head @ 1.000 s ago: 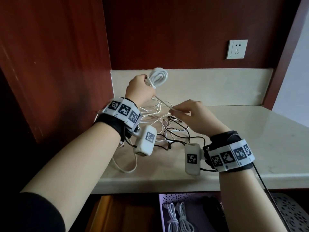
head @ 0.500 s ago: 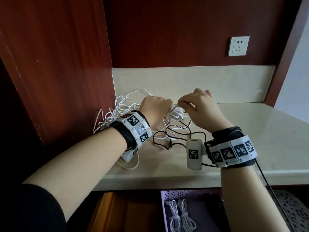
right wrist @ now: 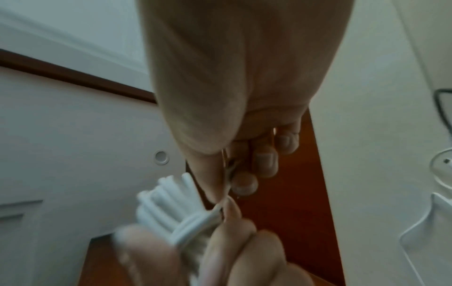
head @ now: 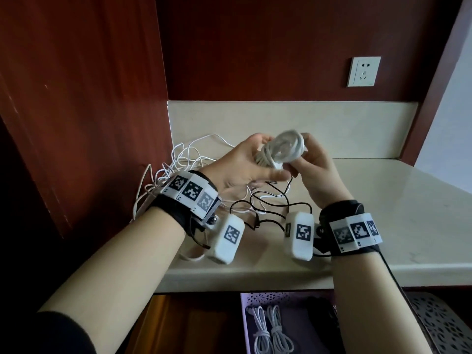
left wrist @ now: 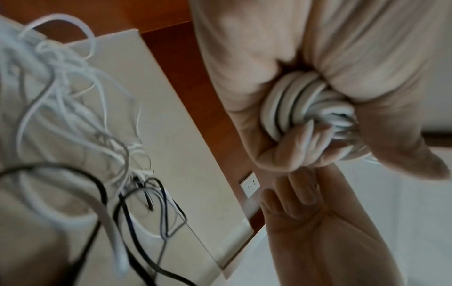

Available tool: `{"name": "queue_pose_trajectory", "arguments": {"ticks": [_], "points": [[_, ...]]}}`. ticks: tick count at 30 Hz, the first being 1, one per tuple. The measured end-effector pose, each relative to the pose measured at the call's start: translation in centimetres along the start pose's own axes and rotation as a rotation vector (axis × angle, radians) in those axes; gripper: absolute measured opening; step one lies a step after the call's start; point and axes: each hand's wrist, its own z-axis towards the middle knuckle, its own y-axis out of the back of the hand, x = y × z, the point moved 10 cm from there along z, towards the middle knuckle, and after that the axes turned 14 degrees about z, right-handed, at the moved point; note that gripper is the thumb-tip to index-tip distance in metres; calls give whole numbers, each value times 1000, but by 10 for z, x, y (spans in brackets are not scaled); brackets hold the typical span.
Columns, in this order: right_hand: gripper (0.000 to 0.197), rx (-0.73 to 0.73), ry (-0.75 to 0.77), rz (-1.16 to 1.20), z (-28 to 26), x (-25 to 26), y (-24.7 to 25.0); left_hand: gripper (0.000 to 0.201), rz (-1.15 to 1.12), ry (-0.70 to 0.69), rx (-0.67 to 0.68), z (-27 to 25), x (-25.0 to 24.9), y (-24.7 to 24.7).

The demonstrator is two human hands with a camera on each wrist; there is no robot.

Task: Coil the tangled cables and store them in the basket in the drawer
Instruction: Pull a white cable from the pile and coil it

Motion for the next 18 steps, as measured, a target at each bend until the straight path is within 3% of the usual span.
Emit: {"name": "queue_pose_trajectory", "arguments": {"ticks": [3,7,12,14,18], "points": [[10,-49,15,-51,2,9,-6,82,-327,-15,-22,2,3,2],[14,-41,106,-283,3,29,-22,73,-547,-66,-143,-2,9,12],[6,31,225,-429,-3,41,-46,42,-547,20,-381,-17,28,22],[9,79,227,-450,-3,38,-51,30,-561,43,-408,-19,35,20],[20,62,270,-428,0,36,-49,33,-658,57,-365,-24,50,14]]}}
